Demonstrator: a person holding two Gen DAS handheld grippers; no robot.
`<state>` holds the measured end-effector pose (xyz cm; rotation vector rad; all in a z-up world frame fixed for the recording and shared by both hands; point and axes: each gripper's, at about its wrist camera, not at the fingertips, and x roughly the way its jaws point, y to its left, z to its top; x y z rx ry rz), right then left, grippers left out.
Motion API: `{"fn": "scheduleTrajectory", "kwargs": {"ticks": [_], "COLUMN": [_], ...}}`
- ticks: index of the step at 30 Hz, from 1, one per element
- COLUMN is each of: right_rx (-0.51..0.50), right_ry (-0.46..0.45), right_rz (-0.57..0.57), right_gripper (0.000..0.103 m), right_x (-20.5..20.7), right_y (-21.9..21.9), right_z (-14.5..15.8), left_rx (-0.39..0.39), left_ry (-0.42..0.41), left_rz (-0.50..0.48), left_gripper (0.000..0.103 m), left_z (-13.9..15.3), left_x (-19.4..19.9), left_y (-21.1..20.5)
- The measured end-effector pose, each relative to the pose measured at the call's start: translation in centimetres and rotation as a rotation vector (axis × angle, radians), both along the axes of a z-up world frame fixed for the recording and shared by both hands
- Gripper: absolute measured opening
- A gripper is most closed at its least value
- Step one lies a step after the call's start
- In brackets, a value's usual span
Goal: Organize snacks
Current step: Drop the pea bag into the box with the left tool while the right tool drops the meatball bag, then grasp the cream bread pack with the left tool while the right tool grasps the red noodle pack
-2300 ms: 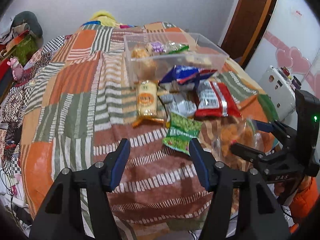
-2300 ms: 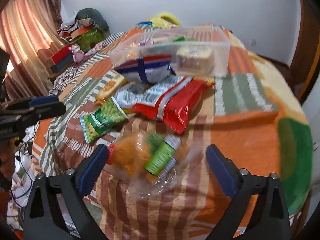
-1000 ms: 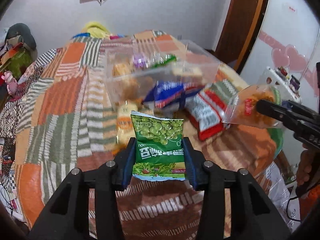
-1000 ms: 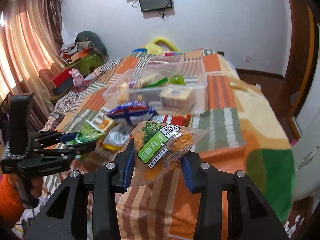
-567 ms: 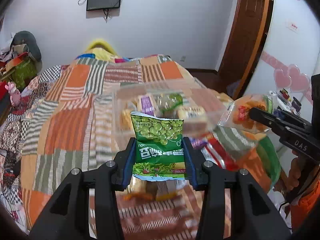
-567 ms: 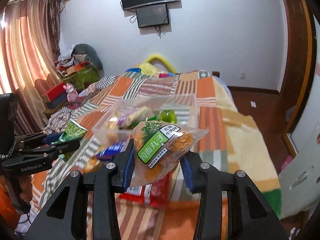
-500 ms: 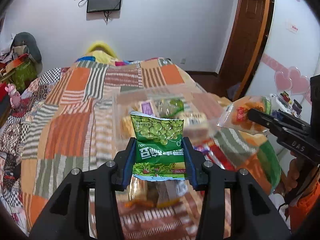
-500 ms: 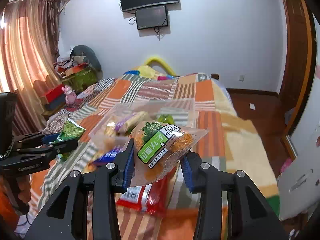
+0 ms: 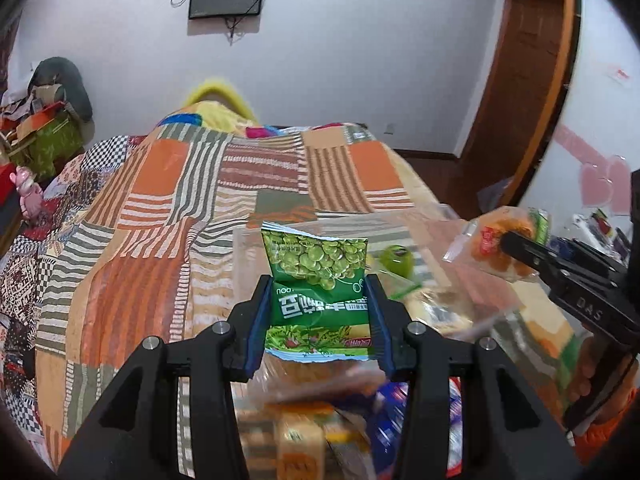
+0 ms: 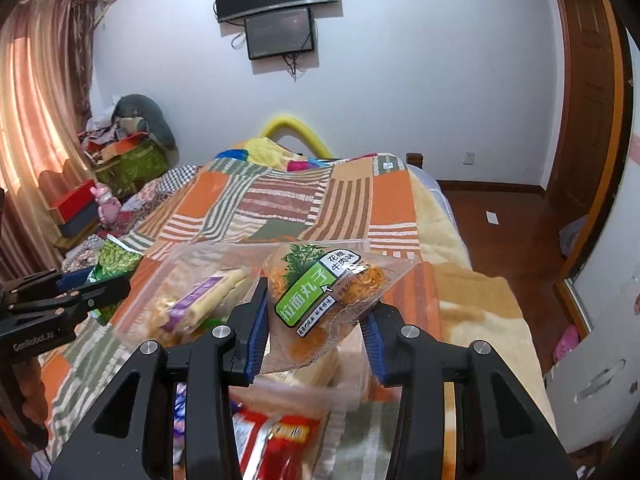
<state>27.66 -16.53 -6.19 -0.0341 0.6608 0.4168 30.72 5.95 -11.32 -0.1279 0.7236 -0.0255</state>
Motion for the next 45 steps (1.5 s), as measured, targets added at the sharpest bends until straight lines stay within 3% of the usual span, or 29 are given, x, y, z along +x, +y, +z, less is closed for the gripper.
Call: {"fn": "scheduleTrajectory", "kwargs": {"ticks": [12,22,25,27,33,41,45], "right_rx": [-0.075,-0.073,-0.081,-0.095,-0.080,-0.039,-0.027], "right_ry": [0.046,0.090,0.096,0.086,0.055,0.002,-0.011], "right_rz": [0.018,0.050,0.051,0.043,0.030,0.035,0.046], "right_gripper": [0.038,0.039,0.045,0.057,0.074,0.085,0.086], "right_x": [3.4,3.6,3.6,3.4,2.0,-1.2,-3.2], "right_y": [1.1,1.8,1.8,1.8,1.2,-0.2,-0.6], "right_z": [-2.3,-3.2,-3.2,-3.1,-1.8,1.0,1.1], "left_rx": [0.022,0.036,0.022,0.008,0.016,0.023,0.030], "left_ry": [0.086,0.089,0.099,0.101,0.066,0.003,0.005], "left_rz": [0.007,0.004,0.004,0.006,0.010,-0.005,-0.024], "left_gripper": [0.044,0.044,0.045,0.045,0.056,0.077,0.087], "left_z": [-3.3,-4.5,-4.5,-4.4,-2.6,0.9,1.0], "left_x": [5.4,6.6,6.5,6.3,4.3,-0.8,-3.5], "left_y": [0.5,0.0,0.2,0.3,0.2,0.4,0.6]}}
